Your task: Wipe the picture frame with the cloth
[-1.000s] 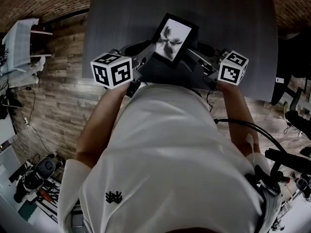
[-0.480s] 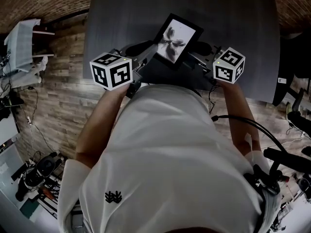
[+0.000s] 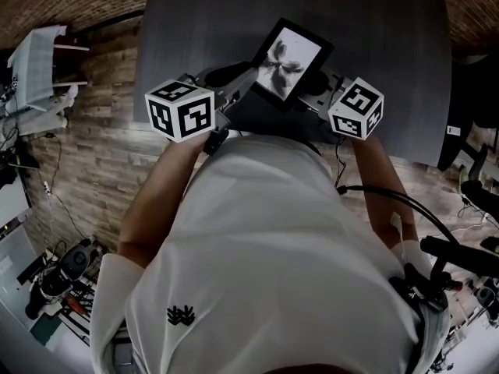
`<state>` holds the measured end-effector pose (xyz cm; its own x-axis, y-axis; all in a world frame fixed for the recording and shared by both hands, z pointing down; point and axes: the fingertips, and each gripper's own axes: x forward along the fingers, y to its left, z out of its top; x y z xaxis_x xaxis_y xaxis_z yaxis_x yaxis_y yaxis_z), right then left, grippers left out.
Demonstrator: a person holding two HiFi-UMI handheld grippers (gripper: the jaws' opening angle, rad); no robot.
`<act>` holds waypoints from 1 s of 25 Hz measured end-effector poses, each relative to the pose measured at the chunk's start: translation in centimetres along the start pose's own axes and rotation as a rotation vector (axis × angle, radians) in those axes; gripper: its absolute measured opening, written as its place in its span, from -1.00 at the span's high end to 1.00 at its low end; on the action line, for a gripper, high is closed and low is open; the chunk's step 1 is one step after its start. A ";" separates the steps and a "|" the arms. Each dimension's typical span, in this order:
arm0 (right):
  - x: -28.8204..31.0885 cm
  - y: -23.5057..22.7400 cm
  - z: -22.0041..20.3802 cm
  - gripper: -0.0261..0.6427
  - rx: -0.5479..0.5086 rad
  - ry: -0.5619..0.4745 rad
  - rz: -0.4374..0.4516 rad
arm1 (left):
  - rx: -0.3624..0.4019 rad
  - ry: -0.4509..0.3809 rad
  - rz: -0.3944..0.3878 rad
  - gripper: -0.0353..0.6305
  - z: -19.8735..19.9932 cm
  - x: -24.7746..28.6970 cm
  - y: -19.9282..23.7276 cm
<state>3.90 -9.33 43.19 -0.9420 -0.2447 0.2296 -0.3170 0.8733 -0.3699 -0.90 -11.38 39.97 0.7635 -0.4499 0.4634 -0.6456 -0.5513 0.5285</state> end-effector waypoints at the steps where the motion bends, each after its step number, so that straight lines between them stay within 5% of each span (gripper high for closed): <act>1: 0.6 1.0 -0.3 0.60 -0.013 0.015 0.025 | -0.003 -0.003 -0.001 0.67 0.1 -0.2 0.1; 7: 1.9 3.2 -1.7 0.60 -0.051 0.062 0.068 | -0.009 -0.009 -0.011 0.67 0.0 -1.1 0.2; 16: 0.3 -4.1 2.3 0.60 -0.049 0.028 -0.222 | -0.015 -0.012 -0.088 0.67 0.1 -2.2 -0.2; 25: 3.4 0.1 1.9 0.60 -0.077 0.039 -0.081 | -0.011 -0.018 -0.103 0.67 0.0 -2.9 -0.3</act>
<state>0.42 -10.87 42.27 -0.9082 -0.3002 0.2916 -0.3808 0.8817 -0.2785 -2.95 -9.95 38.49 0.8260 -0.4040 0.3930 -0.5636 -0.5874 0.5808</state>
